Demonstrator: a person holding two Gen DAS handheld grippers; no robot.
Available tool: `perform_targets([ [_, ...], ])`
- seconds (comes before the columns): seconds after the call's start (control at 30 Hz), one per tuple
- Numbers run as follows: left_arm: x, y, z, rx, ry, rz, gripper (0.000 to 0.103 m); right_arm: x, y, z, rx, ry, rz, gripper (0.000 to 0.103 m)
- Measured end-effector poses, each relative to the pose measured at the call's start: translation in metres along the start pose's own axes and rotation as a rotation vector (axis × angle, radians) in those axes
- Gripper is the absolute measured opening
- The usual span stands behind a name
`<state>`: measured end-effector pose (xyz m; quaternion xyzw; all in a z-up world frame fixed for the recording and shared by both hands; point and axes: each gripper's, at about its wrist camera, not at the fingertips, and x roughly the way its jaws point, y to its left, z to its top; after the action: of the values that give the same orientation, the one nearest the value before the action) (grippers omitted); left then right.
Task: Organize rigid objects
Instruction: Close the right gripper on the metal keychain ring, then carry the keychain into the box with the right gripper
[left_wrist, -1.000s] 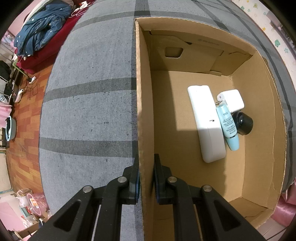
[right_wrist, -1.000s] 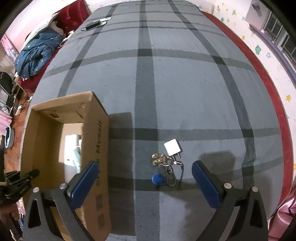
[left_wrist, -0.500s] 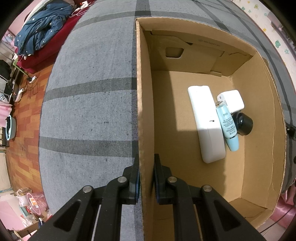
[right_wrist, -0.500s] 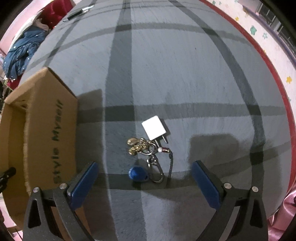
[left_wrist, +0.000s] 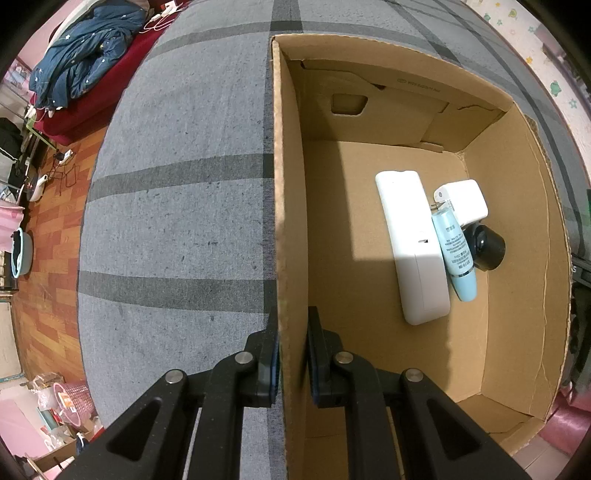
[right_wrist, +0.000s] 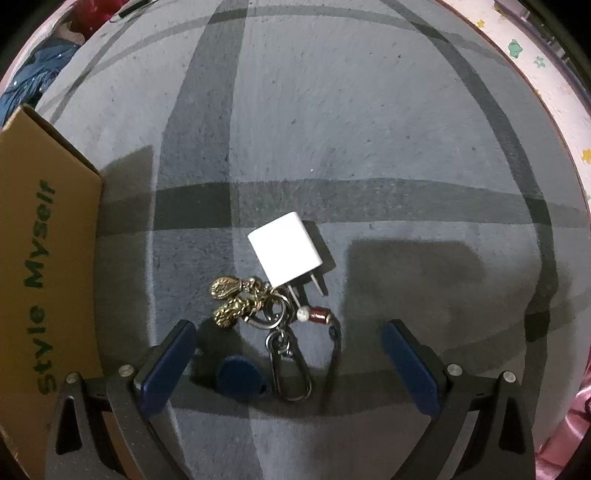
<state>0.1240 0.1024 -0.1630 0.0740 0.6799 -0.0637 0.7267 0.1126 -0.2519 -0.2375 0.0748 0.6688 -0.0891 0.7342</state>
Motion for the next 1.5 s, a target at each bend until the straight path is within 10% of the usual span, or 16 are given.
perform_targets([
  [0.53, -0.001, 0.002, 0.0, -0.008, 0.002, -0.003, 0.012, 0.024, -0.007, 0.025, 0.025, 0.019, 0.02, 0.101],
  [0.63, -0.001, 0.001, 0.0, -0.006, 0.0, 0.001, 0.012, 0.021, -0.009, 0.021, 0.024, 0.018, 0.025, 0.087],
  [0.8, -0.001, 0.001, -0.001, -0.008, -0.003, 0.002, 0.012, 0.005, -0.012, 0.024, 0.013, 0.012, 0.037, 0.026],
  [0.87, -0.001, 0.001, -0.002, -0.01, -0.005, 0.001, 0.012, 0.003, -0.013, 0.025, 0.012, 0.011, 0.033, 0.018],
  [1.5, -0.003, -0.002, -0.004, 0.001, -0.016, 0.005, 0.012, -0.047, -0.009, 0.007, 0.002, -0.027, 0.067, 0.016],
])
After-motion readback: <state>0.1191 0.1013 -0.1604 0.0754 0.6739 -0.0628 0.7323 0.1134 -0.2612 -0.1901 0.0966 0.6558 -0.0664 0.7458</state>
